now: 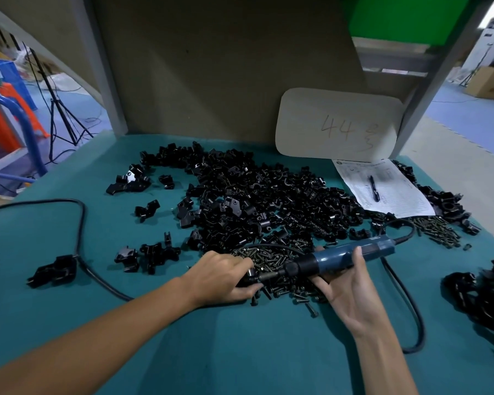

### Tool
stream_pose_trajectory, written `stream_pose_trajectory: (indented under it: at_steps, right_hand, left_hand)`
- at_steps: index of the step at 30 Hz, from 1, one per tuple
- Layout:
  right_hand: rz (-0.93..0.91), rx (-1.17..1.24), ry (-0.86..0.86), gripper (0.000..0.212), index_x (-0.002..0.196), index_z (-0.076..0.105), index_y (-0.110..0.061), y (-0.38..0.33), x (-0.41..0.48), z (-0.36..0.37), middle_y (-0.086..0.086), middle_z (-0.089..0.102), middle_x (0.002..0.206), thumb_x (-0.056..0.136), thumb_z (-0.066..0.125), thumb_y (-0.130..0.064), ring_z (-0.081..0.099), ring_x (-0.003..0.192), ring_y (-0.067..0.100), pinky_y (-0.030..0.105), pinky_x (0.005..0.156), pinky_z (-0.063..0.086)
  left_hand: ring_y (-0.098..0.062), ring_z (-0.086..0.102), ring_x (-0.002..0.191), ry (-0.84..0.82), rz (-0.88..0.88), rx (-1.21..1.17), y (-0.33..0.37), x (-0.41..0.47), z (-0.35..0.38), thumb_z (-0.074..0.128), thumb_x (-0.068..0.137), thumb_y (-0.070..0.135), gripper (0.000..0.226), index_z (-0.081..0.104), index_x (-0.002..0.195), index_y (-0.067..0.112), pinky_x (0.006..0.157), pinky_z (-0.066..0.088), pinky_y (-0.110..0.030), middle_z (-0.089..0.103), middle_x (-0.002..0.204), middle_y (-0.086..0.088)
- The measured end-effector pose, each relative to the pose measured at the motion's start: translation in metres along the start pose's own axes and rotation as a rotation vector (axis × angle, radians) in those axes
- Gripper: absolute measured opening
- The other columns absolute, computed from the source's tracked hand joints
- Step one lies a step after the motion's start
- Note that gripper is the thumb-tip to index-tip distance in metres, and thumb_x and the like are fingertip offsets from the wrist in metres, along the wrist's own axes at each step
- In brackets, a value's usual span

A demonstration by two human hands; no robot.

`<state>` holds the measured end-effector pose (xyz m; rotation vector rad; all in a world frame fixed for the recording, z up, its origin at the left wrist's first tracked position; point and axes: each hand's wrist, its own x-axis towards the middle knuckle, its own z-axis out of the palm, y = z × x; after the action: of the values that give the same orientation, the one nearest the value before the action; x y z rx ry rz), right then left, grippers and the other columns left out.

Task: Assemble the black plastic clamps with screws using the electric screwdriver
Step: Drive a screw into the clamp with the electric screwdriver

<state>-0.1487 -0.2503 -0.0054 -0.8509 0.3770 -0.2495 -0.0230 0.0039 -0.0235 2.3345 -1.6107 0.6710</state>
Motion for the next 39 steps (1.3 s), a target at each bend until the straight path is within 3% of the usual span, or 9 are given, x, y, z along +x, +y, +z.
stream_pose_trajectory:
  at_steps: [3, 9, 18, 28, 32, 39]
  right_hand:
    - [0.001, -0.001, -0.007, 0.059, 0.143, 0.049, -0.023, 0.001, -0.003, 0.0, 0.018, 0.067, 0.133, 0.097, 0.044, -0.059, 0.065, 0.124, 0.028, 0.044, 0.09, 0.061]
    - [0.001, -0.007, -0.019, 0.057, 0.142, 0.05, -0.024, 0.003, -0.002, -0.002, 0.018, 0.066, 0.135, 0.098, 0.044, -0.059, 0.063, 0.127, 0.029, 0.047, 0.095, 0.058]
    - [0.004, -0.007, -0.033, 0.058, 0.141, 0.05, -0.022, 0.004, -0.001, -0.003, 0.018, 0.066, 0.135, 0.097, 0.045, -0.06, 0.063, 0.127, 0.028, 0.044, 0.092, 0.059]
    - [0.008, -0.011, -0.027, 0.06, 0.143, 0.049, -0.022, 0.004, -0.001, -0.003, 0.018, 0.065, 0.137, 0.097, 0.045, -0.061, 0.062, 0.129, 0.03, 0.041, 0.091, 0.059]
    - [-0.01, 0.003, -0.025, 0.059, 0.146, 0.048, -0.022, 0.005, -0.001, -0.001, 0.017, 0.063, 0.14, 0.099, 0.044, -0.057, 0.06, 0.131, 0.027, 0.042, 0.095, 0.058]
    - [-0.047, -0.006, -0.007, 0.057, 0.147, 0.047, -0.024, 0.002, -0.006, 0.003, 0.014, 0.064, 0.139, 0.098, 0.045, -0.054, 0.061, 0.129, 0.024, 0.039, 0.087, 0.061]
  left_hand:
    - [-0.011, 0.05, 0.049, 0.032, 0.019, -0.01, -0.002, -0.001, 0.003, 0.041, 0.101, 0.06, 0.051, 0.058, 0.08, 0.017, 0.038, 0.043, -0.028, 0.058, 0.062, 0.008]
    - [-0.011, 0.063, 0.059, 0.068, -0.011, -0.012, -0.003, -0.001, 0.006, 0.05, 0.097, 0.061, 0.049, 0.072, 0.094, 0.016, 0.045, 0.05, -0.026, 0.07, 0.075, 0.008]
    - [-0.01, 0.063, 0.058, 0.082, -0.01, -0.005, -0.003, -0.001, 0.006, 0.053, 0.097, 0.058, 0.047, 0.074, 0.095, 0.016, 0.044, 0.049, -0.024, 0.07, 0.074, 0.008]
    - [-0.013, 0.064, 0.057, 0.057, -0.037, -0.025, -0.001, 0.0, 0.004, 0.041, 0.1, 0.063, 0.055, 0.07, 0.093, 0.016, 0.044, 0.05, -0.027, 0.07, 0.075, 0.007]
    - [-0.013, 0.055, 0.045, 0.039, -0.162, -0.124, 0.003, 0.0, -0.004, 0.03, 0.1, 0.068, 0.061, 0.062, 0.087, 0.019, 0.041, 0.038, -0.021, 0.062, 0.062, 0.009]
    - [-0.011, 0.049, 0.045, 0.03, -0.052, -0.075, 0.002, 0.002, -0.006, 0.037, 0.101, 0.061, 0.048, 0.052, 0.082, 0.02, 0.038, 0.039, -0.023, 0.059, 0.061, 0.009]
